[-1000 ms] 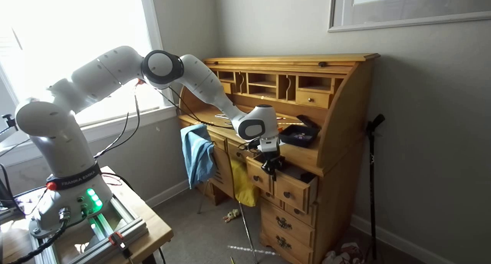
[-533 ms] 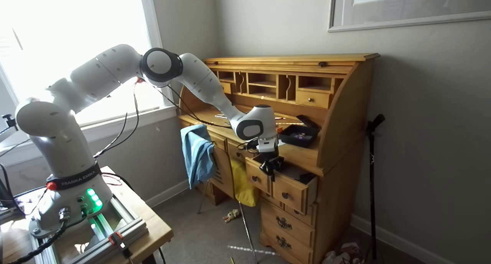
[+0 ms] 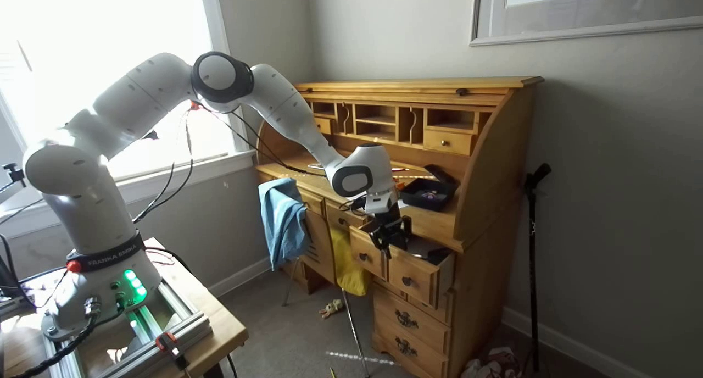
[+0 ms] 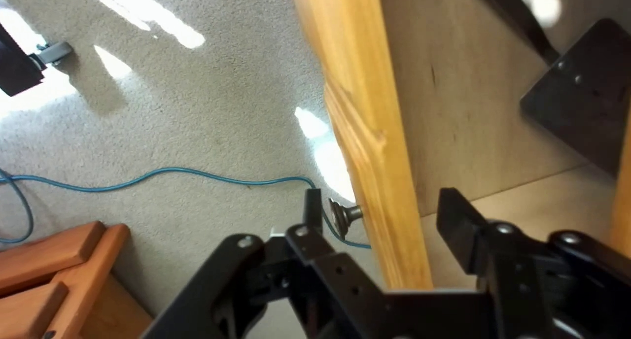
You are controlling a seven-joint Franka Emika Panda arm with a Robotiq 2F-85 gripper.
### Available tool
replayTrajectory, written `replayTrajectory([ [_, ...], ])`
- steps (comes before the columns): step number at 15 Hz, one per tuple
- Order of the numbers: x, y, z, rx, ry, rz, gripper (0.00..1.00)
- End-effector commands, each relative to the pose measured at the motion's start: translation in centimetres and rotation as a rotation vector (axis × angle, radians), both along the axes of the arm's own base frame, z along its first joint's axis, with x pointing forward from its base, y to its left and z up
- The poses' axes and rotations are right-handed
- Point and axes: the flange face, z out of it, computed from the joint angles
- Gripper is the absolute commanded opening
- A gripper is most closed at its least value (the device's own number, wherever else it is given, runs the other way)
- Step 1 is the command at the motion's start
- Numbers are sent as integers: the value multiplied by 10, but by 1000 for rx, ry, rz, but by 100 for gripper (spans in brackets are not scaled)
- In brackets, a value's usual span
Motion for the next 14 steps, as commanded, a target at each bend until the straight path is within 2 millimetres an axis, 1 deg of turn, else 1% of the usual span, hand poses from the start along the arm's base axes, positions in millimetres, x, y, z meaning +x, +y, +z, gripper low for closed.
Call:
replayTrajectory([
  [1, -16, 5, 26, -19, -45, -67, 95],
  [2, -19, 6, 30, -22, -39, -84, 99],
  [3, -24, 7, 35, -21, -30, -106, 100],
  [6, -40, 7, 46, -51, -9, -190, 100],
  [8, -55, 5, 49, -68, 45, -216, 100],
  [9, -63, 5, 46, -75, 109, -193, 100],
  [11, -75, 14, 39, -28, 207, -79, 100],
  [14, -91, 23, 27, 25, 298, 55, 100],
])
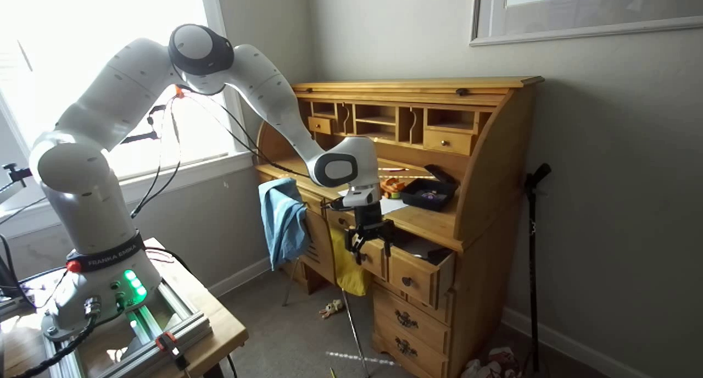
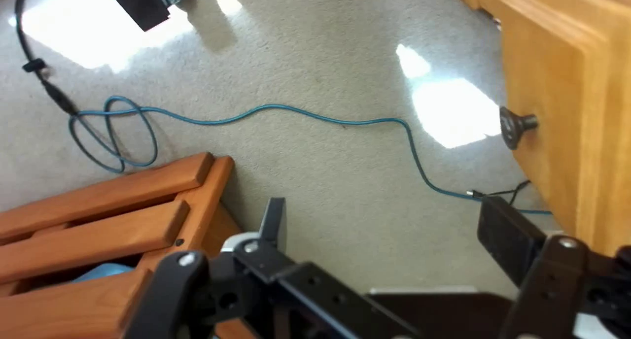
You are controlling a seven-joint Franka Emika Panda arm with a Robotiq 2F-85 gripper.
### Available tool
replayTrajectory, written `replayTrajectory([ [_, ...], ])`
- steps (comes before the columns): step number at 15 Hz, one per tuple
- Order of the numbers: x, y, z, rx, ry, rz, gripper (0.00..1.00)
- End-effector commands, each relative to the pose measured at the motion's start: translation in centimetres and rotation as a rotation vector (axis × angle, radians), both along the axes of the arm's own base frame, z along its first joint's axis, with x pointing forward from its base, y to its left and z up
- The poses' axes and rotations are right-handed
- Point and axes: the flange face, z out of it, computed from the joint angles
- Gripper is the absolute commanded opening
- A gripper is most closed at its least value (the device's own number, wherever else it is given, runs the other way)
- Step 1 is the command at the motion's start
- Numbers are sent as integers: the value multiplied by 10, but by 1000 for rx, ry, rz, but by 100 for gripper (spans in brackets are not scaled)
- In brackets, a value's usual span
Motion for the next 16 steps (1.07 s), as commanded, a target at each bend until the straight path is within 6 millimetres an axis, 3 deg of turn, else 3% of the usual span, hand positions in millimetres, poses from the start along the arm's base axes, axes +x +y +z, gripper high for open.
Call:
replayTrajectory([
  [1, -25, 15, -3, 92, 104, 149, 100],
  [6, -53, 18, -34, 200, 215, 368, 100],
  [9, -57, 19, -51, 289, 214, 502, 100],
  [12, -56, 18, -57, 383, 273, 629, 100],
  [13, -59, 19, -57, 325, 248, 559, 100],
  [16, -59, 19, -58, 361, 268, 608, 100],
])
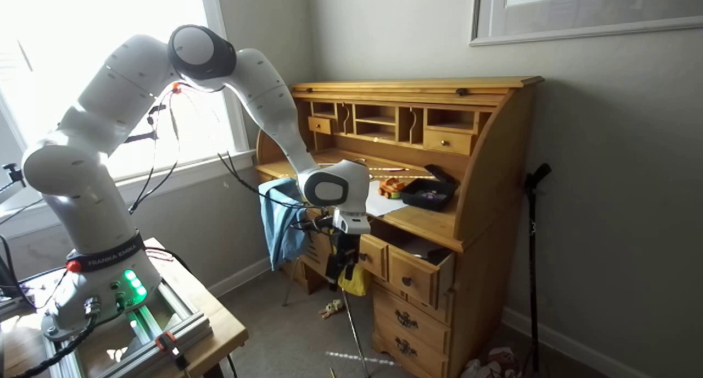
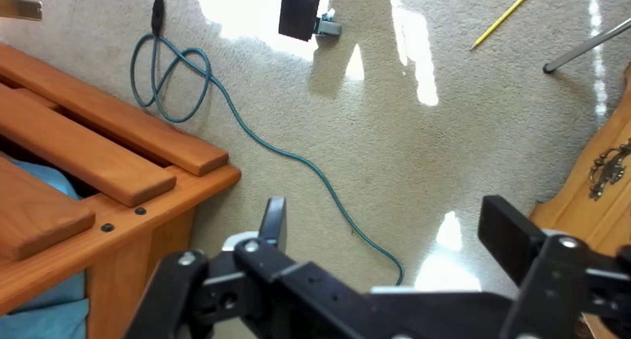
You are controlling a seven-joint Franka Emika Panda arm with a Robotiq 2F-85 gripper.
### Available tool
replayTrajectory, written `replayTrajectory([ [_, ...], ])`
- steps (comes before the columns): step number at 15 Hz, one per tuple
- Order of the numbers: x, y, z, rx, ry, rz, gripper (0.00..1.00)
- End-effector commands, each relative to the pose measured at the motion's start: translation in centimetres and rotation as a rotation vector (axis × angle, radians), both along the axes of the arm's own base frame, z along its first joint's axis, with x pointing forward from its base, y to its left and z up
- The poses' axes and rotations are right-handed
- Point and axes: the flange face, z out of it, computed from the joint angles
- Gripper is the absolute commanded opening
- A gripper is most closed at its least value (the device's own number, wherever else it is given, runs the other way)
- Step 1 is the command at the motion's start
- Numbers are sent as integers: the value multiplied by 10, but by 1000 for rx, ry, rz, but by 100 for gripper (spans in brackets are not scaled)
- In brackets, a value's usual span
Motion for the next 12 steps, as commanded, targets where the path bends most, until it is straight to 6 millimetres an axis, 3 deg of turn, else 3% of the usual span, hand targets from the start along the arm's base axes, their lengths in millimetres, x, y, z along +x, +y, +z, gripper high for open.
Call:
replayTrajectory([
  [1, 4, 2, -1, 38, -20, 62, 100],
  [8, -12, -40, 3, 106, -113, 461, 100],
  [9, -16, -47, 2, 114, -128, 513, 75],
  [10, -20, -53, 1, 125, -139, 566, 72],
  [12, -25, -59, -1, 159, -165, 664, 57],
])
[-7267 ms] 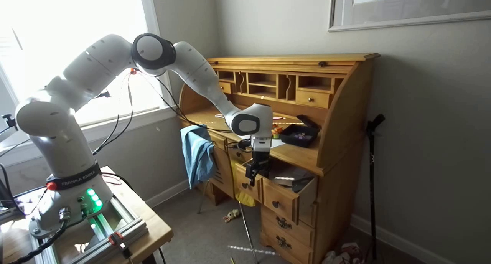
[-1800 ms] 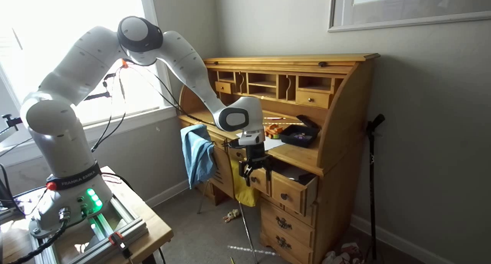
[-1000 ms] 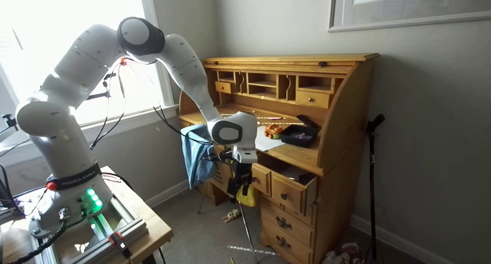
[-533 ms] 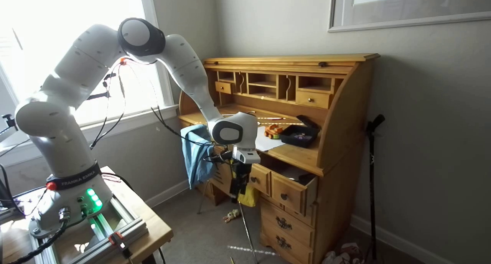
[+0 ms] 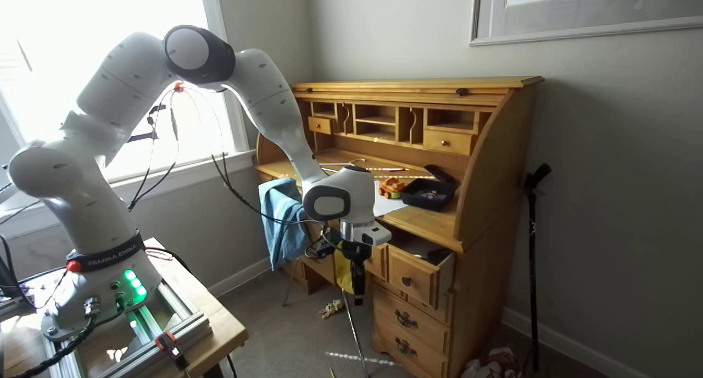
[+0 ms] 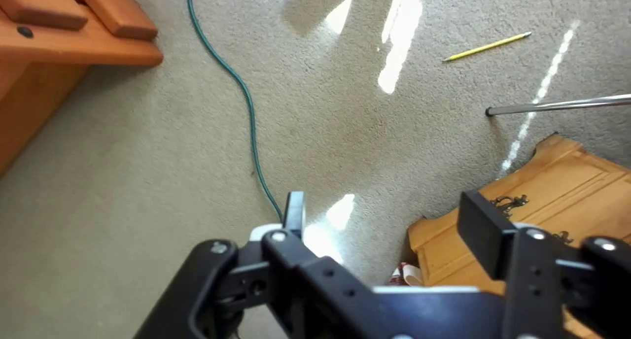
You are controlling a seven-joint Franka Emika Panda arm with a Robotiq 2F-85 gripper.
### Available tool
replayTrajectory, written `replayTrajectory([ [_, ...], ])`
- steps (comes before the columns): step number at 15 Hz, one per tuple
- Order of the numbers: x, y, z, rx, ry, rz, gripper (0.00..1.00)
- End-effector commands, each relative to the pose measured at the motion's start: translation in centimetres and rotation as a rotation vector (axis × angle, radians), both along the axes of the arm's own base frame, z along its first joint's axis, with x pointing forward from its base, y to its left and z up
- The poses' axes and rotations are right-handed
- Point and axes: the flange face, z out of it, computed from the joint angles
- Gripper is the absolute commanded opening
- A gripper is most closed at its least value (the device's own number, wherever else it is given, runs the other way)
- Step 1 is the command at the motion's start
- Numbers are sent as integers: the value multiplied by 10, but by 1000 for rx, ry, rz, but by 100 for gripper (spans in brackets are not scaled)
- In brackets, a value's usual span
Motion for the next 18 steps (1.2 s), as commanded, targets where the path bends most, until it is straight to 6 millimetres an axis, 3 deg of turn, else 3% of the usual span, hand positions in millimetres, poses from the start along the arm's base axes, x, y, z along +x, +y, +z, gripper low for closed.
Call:
replayTrajectory([
  [1, -6, -9, -1, 55, -59, 178, 50],
  [8, 9, 7, 2, 215, -176, 486, 2],
  [10, 14, 10, 1, 267, -191, 507, 0],
  [11, 12, 12, -7, 216, -167, 481, 6],
  [12, 13, 12, -6, 233, -174, 489, 1],
  [14, 13, 10, -4, 244, -179, 497, 0],
  [18, 27, 15, -15, 236, -281, 660, 0],
])
